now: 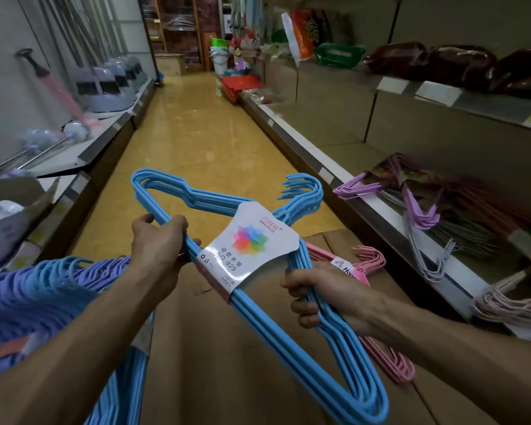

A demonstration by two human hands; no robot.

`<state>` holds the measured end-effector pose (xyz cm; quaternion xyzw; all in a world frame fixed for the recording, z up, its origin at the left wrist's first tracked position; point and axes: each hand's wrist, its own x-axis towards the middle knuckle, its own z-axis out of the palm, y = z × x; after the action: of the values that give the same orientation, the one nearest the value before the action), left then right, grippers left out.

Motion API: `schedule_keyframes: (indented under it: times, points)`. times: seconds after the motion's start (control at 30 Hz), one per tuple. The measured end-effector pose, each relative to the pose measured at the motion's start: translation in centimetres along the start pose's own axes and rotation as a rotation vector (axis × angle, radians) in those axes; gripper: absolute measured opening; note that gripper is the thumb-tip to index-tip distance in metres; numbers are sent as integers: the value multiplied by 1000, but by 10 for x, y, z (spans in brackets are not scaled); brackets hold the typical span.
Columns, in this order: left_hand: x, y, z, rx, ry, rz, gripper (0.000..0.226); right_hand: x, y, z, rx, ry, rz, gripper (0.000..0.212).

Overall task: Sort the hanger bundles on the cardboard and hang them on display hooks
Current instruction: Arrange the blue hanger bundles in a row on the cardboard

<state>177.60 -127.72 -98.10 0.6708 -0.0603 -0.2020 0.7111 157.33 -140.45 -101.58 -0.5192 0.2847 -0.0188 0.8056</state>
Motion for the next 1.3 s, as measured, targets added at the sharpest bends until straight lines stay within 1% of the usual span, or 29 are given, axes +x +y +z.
schedule_keyframes:
  times: [0.03,0.1,0.17,0.23,0.3,0.37,0.53,0.6,0.67,0.7,0.83,0.87,0.9,0.93,0.97,1.0,1.03,1.1,1.17,1.23,1.3]
  points:
    - [3,-1,-4,1,19,3,62,0,-2,3,18,-30,2,27]
    - [7,-3,-11,-20,52,-3,50,0,-8,7,84,-124,13,30]
    - [10,-5,-14,-62,60,-40,29,0,-15,9,181,-233,12,46]
    - [12,-7,-17,-116,59,-98,17,0,-20,11,288,-288,10,55]
    - [12,-10,-18,-166,52,-141,17,0,-21,13,379,-305,17,50]
    - [12,-13,-19,-198,45,-160,22,-1,-20,16,446,-311,24,47]
    - [12,-16,-17,-201,18,-176,36,-7,-17,24,509,-334,48,44]
    - [13,-16,-18,-179,3,-177,29,-8,-20,30,459,-288,55,39]
    - [15,-15,-19,-126,-16,-174,11,-5,-20,35,373,-187,66,29]
    - [16,-13,-20,-73,-20,-165,2,-1,-19,37,356,-150,73,28]
    - [25,-9,-34,157,-40,-107,10,14,-12,42,338,-94,75,31]
    - [27,-9,-40,257,-41,-70,22,19,-10,44,308,-83,65,32]
    - [29,-8,-46,394,-33,-14,37,24,-7,47,265,-71,49,33]
    - [29,-5,-54,543,-25,62,48,30,-3,50,212,-50,26,32]
    - [28,-1,-61,667,-17,153,52,37,1,53,154,-19,-7,30]
    - [27,3,-67,742,-16,245,51,43,6,57,88,23,-40,27]
    - [27,7,-73,777,-20,320,47,50,12,62,14,71,-70,24]
    - [29,11,-85,781,-25,398,38,61,26,75,-147,157,-117,20]
    - [29,10,-96,743,-18,428,30,70,39,90,-250,203,-170,23]
    - [29,6,-105,699,-24,432,27,80,50,104,-297,235,-242,24]
    - [30,3,-113,681,-38,460,24,90,61,117,-330,257,-303,16]
